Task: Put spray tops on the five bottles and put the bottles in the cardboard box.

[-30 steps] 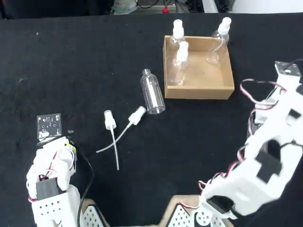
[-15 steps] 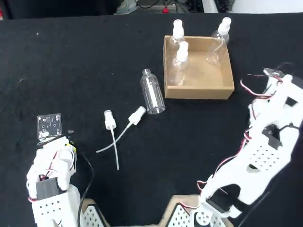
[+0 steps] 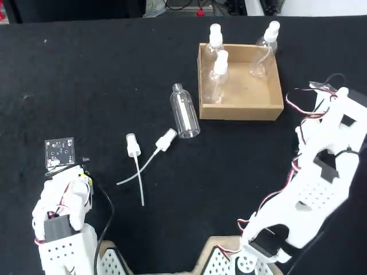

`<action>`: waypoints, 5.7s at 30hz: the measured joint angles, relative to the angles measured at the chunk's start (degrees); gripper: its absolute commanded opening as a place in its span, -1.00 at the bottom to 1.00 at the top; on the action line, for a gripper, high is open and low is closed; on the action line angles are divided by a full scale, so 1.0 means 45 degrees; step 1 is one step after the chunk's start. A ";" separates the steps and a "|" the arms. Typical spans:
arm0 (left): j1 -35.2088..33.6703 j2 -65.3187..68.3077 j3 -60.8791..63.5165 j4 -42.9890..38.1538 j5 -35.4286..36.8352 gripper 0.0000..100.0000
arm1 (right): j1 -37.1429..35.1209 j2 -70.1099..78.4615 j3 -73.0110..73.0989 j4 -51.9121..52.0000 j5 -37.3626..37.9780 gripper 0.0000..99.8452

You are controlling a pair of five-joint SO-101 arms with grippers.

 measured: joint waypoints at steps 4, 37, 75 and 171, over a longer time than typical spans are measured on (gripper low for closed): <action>0.0000 0.0000 0.0000 0.0000 0.0000 -0.74 | -0.0176 -0.3126 0.2930 -0.1055 0.0742 -0.55; 0.0000 0.0000 0.0000 0.0000 0.0000 -0.74 | -1.0002 -1.7875 1.7016 -0.4044 0.0117 -0.29; 0.0000 0.0000 0.0000 0.0000 0.0000 -0.74 | -0.8654 -0.9182 1.4379 -0.7424 -0.2129 -0.69; 0.0000 0.0000 0.0000 0.0000 0.0000 -0.74 | -1.0940 -0.4591 0.6056 0.0254 -0.2774 -0.71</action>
